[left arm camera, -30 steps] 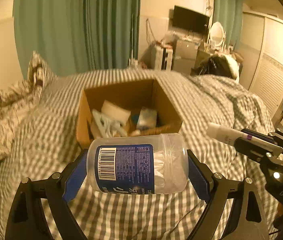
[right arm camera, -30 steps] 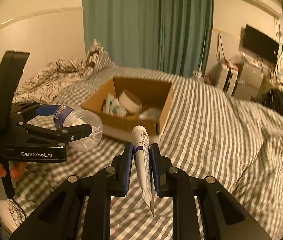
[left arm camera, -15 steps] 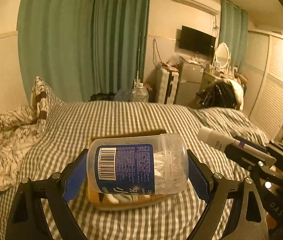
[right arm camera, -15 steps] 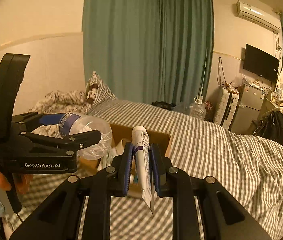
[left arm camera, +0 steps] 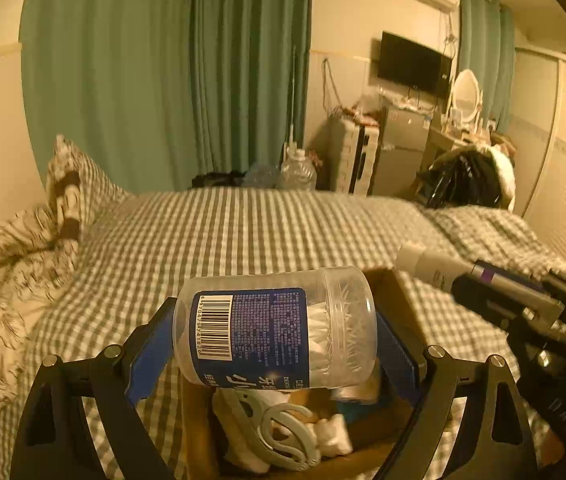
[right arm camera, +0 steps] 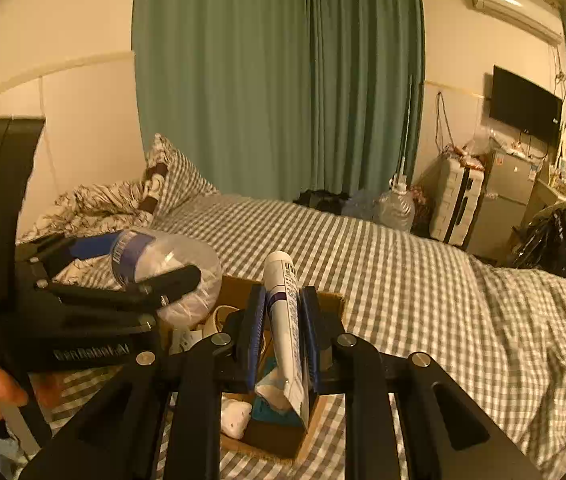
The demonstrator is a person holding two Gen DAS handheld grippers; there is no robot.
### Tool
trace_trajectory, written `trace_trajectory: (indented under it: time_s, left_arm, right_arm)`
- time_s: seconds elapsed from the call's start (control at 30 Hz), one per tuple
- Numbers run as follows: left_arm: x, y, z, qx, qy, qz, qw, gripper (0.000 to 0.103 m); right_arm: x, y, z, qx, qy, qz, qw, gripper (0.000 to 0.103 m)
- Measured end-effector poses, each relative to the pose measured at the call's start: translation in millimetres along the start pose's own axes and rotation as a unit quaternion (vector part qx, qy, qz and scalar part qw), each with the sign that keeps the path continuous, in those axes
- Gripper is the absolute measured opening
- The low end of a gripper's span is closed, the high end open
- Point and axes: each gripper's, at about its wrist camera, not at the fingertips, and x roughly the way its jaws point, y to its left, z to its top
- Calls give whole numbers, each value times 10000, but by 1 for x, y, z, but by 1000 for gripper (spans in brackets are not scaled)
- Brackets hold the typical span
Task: Organize objects
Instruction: 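Lower the jar and tube into the box and open both tools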
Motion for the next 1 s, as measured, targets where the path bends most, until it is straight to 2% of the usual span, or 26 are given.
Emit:
trace_trajectory:
  time_s: [0.2,0.37,0.6,0.63,0.67,0.73,1.0]
  left_arm:
    - [45,9,-19,-16,517,-176,9985,93]
    - [59,6,-28,134,633,-200,9977,92]
    - [56,7,-28,92,653,-203,9976,95]
    - [53,8,-28,73,630,-213,9978,97]
    - [51,8,-27,50,603,-215,9979,101]
    - [42,9,-22,-27,483,-216,9986,103]
    - [-23,0,4,-154,40,-310,9994,103]
  right_arm:
    - [48,-6,-17,10,255,-62,9997,17]
    - [69,-12,-27,104,409,-94,9991,17]
    - [65,-23,-33,290,388,-37,9988,19]
    - [62,-23,-32,312,371,-44,9988,25]
    - [58,-25,-31,332,330,-45,9989,38]
    - [47,-24,-26,367,188,-28,9991,57]
    - [-30,-19,3,258,-382,-130,9989,72]
